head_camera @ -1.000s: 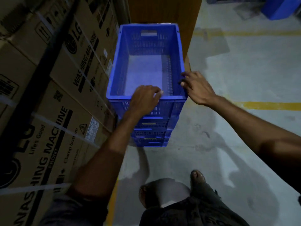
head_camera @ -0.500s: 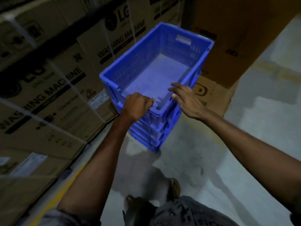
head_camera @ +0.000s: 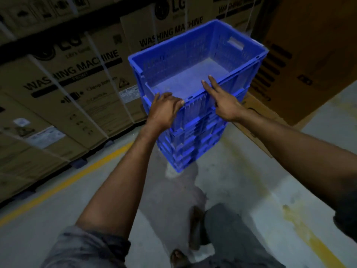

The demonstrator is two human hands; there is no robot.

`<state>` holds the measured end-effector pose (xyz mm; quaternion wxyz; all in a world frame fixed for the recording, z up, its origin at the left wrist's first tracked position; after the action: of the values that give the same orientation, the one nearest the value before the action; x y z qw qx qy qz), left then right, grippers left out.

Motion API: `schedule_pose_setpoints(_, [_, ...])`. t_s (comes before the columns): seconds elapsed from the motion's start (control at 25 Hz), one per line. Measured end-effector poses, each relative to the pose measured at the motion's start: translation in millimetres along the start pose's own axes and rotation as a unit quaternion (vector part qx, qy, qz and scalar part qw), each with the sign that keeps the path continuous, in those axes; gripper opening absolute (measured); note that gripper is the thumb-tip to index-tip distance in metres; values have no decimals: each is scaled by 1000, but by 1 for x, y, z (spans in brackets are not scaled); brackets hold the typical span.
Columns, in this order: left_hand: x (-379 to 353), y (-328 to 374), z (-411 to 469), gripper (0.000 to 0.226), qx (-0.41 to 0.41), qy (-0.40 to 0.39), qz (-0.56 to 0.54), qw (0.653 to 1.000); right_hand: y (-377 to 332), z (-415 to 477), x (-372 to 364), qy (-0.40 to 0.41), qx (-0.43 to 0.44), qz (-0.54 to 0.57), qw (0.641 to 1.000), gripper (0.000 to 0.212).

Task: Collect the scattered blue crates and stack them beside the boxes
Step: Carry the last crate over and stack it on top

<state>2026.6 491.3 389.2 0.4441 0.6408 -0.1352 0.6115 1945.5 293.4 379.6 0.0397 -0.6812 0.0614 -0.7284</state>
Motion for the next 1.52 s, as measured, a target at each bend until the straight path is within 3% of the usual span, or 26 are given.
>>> schedule_pose_setpoints(0.12, [4,31,-26,24,26,167,46,985,11,-17,0,42,16,-36,998,99])
schedule_pose_setpoints(0.24, [-16,73,-61,12,5,311,182,933,63,-38,-25,160,-60,12,985,69])
schedule_pose_setpoints(0.36, [-80,81,-60,20,68,292,186,936,119,-45,-80,155,-67,57,984,41])
schedule_pose_setpoints(0.52, [-182,61,-6,34,176,246,206,931,166,-14,-137,152,98,10,984,53])
schedule_pose_setpoints(0.64, [-224,47,10,35,207,293,211,909,162,13,-160,208,231,-11,950,55])
schedule_pose_setpoints(0.8, [-240,36,14,11,152,441,286,837,171,23,-192,378,232,24,896,35])
schedule_pose_setpoints(0.88, [-247,35,14,13,118,488,335,797,175,32,-200,435,215,82,871,32])
schedule_pose_setpoints(1.0, [-252,34,13,21,69,531,349,769,174,34,-200,551,235,70,798,22])
schedule_pose_setpoints(1.12, [-253,35,8,30,70,563,366,738,173,31,-193,597,248,78,759,18])
schedule_pose_setpoints(1.2, [-256,41,4,26,85,586,357,722,175,25,-202,600,233,88,760,20])
schedule_pose_setpoints(1.32, [-309,36,-10,29,74,611,305,727,185,3,-264,588,215,115,771,32])
schedule_pose_setpoints(1.44, [-405,-4,-23,31,126,492,282,814,191,-9,-355,506,239,123,820,31])
schedule_pose_setpoints(1.52, [-436,-28,-30,33,160,424,305,838,194,0,-391,452,261,78,850,32])
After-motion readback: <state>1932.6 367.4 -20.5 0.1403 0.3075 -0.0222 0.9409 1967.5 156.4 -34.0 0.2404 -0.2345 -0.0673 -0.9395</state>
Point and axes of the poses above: each hand's wrist, its own z-axis towards the middle knuckle, its own x-axis out of the back of the hand, y = z × x, the point moved 6 cm from there along z, towards the middle knuckle, and after that the axes turned 6 degrees about -z, right-handed, at the moved point
